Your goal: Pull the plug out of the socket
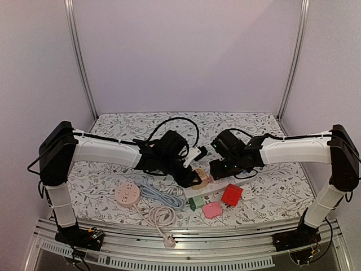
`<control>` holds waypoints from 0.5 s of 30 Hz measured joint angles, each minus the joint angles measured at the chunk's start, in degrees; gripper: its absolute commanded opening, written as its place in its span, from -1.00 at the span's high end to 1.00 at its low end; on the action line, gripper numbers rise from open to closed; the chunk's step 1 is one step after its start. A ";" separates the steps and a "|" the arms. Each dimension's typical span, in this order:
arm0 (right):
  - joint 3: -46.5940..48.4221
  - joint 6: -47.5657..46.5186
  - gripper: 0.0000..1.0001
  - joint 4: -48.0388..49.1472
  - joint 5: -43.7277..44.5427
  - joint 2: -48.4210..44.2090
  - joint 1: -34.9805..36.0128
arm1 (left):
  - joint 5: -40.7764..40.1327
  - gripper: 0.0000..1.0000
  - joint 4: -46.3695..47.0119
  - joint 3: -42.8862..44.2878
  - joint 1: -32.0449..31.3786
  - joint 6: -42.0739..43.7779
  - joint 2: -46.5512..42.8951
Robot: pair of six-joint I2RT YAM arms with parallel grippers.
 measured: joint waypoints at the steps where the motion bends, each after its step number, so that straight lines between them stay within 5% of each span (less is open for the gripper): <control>1: 0.00 -0.02 -0.16 0.00 0.07 0.00 0.00 | 0.00 0.14 0.00 0.00 0.00 0.00 0.00; 15: 0.00 -0.04 0.32 0.02 0.42 0.00 0.04 | 0.00 0.16 -0.02 0.00 0.00 0.02 0.00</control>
